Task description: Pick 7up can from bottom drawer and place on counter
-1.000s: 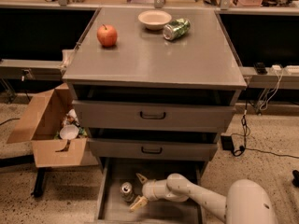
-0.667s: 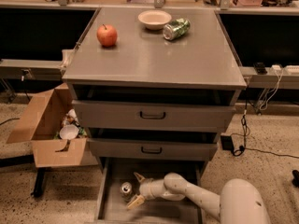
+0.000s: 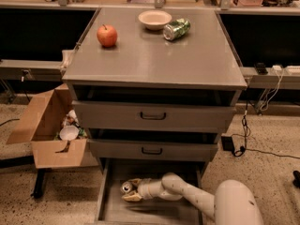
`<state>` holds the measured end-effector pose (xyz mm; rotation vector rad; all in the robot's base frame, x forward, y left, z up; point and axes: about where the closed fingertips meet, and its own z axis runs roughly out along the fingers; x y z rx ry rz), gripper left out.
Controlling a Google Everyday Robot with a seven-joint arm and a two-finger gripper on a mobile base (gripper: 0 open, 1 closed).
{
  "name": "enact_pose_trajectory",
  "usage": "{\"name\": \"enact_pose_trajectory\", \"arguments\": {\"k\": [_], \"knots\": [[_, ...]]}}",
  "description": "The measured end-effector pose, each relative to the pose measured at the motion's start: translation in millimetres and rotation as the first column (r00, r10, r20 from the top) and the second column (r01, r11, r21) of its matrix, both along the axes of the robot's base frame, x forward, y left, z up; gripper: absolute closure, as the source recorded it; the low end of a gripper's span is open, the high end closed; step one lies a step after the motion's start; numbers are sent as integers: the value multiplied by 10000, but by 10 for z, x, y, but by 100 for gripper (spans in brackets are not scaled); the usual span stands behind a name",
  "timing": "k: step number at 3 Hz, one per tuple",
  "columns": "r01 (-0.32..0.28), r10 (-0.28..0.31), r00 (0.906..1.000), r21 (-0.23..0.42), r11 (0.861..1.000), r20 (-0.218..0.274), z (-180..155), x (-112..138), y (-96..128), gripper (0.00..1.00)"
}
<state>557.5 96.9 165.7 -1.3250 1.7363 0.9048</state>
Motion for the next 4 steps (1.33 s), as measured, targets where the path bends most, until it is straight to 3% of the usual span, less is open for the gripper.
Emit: {"name": "enact_pose_trajectory", "arguments": {"k": [1, 2, 3, 4], "knots": [[-3, 1, 10000, 387, 9993, 52, 38, -60, -1, 65], [-196, 165, 9994, 1113, 9936, 293, 280, -251, -159, 88], [-140, 33, 9962, 1238, 9922, 865, 655, -386, -595, 100], [-443, 273, 9897, 1191, 9919, 1405, 1200, -727, -957, 100]]}}
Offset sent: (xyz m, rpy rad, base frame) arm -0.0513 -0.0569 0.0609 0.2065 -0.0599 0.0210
